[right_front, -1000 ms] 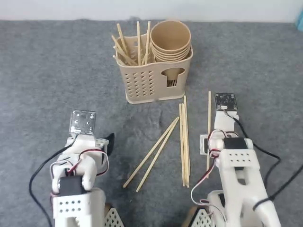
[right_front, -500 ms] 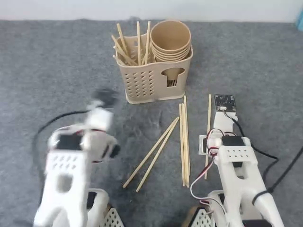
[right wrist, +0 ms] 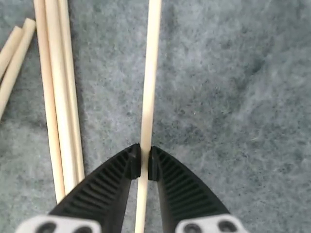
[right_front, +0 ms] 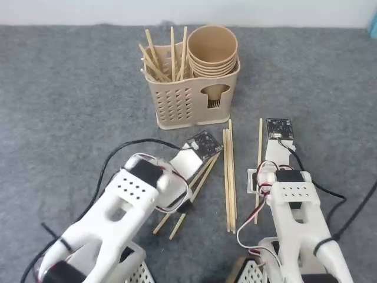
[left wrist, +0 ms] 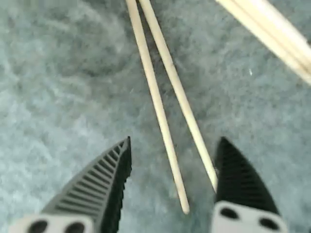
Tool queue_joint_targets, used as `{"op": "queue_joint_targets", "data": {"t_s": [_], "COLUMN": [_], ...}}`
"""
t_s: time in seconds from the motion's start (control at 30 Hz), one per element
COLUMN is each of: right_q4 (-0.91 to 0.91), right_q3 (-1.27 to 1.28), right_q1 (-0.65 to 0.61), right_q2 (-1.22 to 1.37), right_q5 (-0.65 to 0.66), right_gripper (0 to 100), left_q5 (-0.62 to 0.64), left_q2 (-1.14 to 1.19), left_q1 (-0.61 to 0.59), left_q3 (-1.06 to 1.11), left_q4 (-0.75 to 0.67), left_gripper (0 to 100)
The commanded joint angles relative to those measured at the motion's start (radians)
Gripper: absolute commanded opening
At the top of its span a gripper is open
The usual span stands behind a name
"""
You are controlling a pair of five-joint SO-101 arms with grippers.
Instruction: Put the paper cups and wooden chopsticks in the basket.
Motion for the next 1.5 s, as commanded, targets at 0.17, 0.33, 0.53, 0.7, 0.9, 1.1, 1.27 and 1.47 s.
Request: {"op": "queue_joint_targets", "data": {"t_s": [0.17,0.33,0.53,0.7,0.9,1.1,1.27,1.47], "right_q4": [-0.005,-0.004,-0.004,-0.004,-0.004,-0.004,-0.005,-0.007], "right_q3": [-0.006,-0.006,-0.006,-0.006,-0.006,-0.006,-0.006,-0.006], "right_q1": [0.018,0.018,0.018,0.019,0.019,0.019,0.019,0.019], "right_q2": [-0.008,-0.008,-0.008,-0.008,-0.008,-0.008,-0.008,-0.008], "right_q5": [-0.005,-0.005,-0.005,-0.005,-0.005,-0.005,-0.005,-0.005], "right_gripper": [0.8,0.8,0.8,0.8,0.8,0.8,0.8,0.8], "left_q5": [0.021,0.018,0.02,0.018,0.018,0.025,0.026,0.021], "left_q2": [0.002,0.08,0.373,0.549,0.519,0.307,0.061,-0.173], "left_q1": [-0.04,-0.103,-0.115,-0.115,-0.051,0.057,0.15,0.126], "left_q3": [0.139,0.139,-0.065,-0.209,-0.174,-0.047,-0.021,-0.17], "left_q4": [-0.301,-0.347,-0.269,-0.189,-0.226,-0.224,-0.068,0.186], "left_gripper": [31,31,31,27,0,1,1,1]}}
